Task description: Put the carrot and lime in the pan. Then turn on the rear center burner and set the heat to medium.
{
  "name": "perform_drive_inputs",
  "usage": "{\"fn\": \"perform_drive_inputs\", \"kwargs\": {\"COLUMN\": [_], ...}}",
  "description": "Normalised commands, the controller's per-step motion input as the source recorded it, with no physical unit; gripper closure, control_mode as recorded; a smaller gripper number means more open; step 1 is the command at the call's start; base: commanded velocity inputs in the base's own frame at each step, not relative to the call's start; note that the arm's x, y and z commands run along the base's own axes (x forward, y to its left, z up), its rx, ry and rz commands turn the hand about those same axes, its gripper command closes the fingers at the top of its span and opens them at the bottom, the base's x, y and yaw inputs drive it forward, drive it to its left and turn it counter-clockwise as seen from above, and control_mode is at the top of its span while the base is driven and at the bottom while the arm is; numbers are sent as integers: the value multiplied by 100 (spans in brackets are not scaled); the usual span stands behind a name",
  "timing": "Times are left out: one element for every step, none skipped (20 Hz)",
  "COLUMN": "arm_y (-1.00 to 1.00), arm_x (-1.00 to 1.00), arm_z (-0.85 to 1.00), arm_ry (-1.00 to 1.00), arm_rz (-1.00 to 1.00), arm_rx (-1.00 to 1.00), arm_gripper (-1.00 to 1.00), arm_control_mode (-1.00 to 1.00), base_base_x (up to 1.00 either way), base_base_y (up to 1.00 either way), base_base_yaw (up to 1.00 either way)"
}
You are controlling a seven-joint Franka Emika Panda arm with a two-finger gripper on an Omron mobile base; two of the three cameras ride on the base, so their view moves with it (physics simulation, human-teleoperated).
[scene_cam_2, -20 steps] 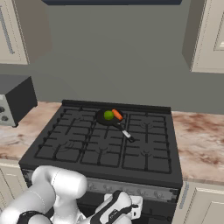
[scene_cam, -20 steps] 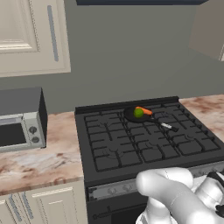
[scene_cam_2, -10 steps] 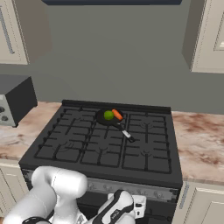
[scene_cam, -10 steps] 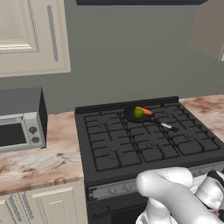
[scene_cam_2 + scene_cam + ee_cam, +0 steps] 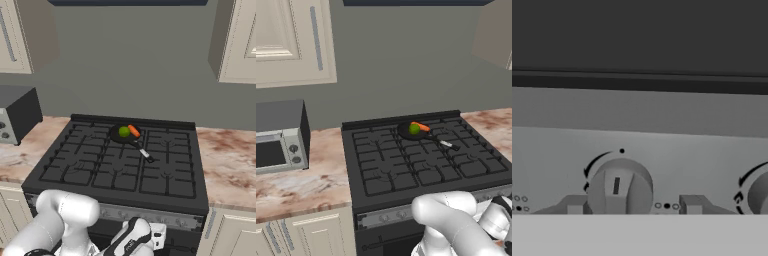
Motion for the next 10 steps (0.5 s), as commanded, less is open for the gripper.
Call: {"fn": "perform_drive_inputs", "kwargs": {"arm_y": [0,0,0,0,0,0,0,0,0,0], "arm_x": [0,0,0,0,0,0,0,0,0,0], "arm_z": [0,0,0,0,0,0,0,0,0,0], "arm_ry": [0,0,0,0,0,0,0,0,0,0], "arm_rz": [0,0,0,0,0,0,0,0,0,0], "arm_rx": [0,0,0,0,0,0,0,0,0,0], "arm_gripper": [100,100,100,100,100,100,100,100,100,100], "arm_control_mode": [-100,-100,-100,-100,-100,-100,-100,-100,-100,-100], "base_base_x": [0,0,0,0,0,0,0,0,0,0], "base_base_y": [0,0,0,0,0,0,0,0,0,0], "base_base_yaw": [0,0,0,0,0,0,0,0,0,0]}}
